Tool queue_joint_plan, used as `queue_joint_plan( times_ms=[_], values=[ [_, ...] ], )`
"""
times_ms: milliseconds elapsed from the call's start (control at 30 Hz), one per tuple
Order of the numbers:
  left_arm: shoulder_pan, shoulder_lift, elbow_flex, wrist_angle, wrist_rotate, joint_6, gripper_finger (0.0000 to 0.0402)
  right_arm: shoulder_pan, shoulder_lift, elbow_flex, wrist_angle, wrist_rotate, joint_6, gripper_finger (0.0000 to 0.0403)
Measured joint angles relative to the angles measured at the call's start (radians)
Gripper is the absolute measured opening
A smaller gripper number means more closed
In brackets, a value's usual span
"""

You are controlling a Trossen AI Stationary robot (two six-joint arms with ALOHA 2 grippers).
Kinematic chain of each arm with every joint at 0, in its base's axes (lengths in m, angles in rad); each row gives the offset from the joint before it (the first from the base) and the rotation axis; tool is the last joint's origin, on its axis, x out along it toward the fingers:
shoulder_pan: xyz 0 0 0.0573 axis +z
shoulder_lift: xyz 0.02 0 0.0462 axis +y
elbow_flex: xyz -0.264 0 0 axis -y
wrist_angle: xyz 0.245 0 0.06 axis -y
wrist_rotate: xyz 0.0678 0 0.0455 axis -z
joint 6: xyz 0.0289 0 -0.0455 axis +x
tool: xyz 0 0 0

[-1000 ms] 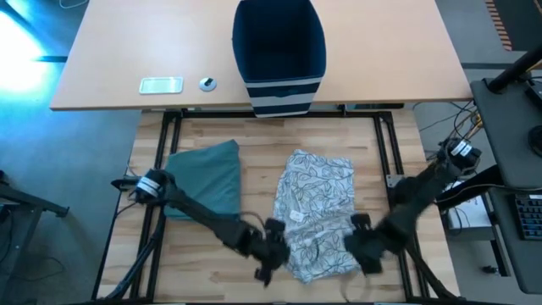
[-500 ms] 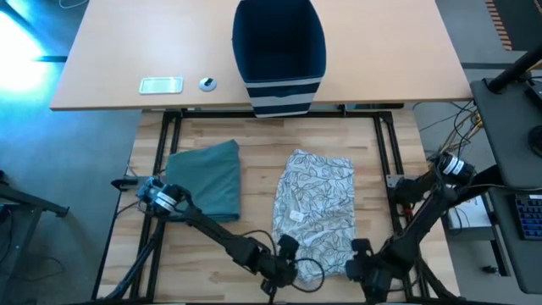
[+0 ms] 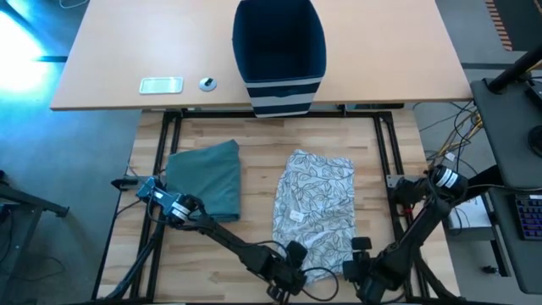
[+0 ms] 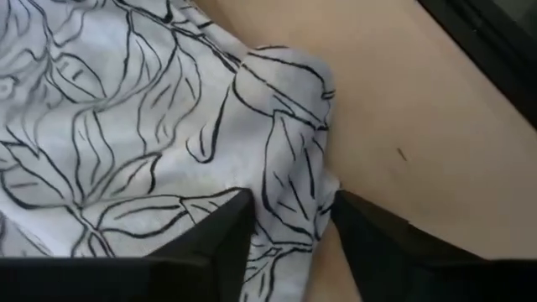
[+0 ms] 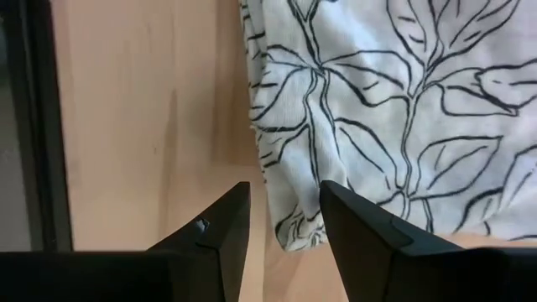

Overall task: Fold Laundry from Bin
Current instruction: Fold the white shirt

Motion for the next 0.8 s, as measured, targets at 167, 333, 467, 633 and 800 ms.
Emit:
queue_joint_plan(
  times_ms=[167, 333, 467, 633, 800],
  values=[
    [-0.003, -0.001, -0.029, 0.025, 0.009, -0.055, 0.0067, 0.005, 0.007, -0.036, 0.055, 0.0, -0.028, 0.0144],
    [-0.003, -0.002, -0.055, 0.079, 0.027, -0.076, 0.0014, -0.004, 0.043, -0.083, 0.12, -0.024, 0.006, 0.0144],
    [-0.003, -0.001, -0.055, 0.08, 0.025, -0.079, 0.0013, -0.007, 0.051, -0.074, 0.114, -0.073, 0.037, 0.0144],
    [-0.004, -0.001, -0.056, 0.078, 0.039, -0.075, 0.0005, 0.005, 0.026, -0.006, 0.077, -0.131, 0.016, 0.0144],
    [-0.003, -0.002, -0.056, 0.077, 0.053, -0.067, 0.0004, 0.002, 0.017, 0.056, 0.023, -0.138, 0.016, 0.0144]
  ],
)
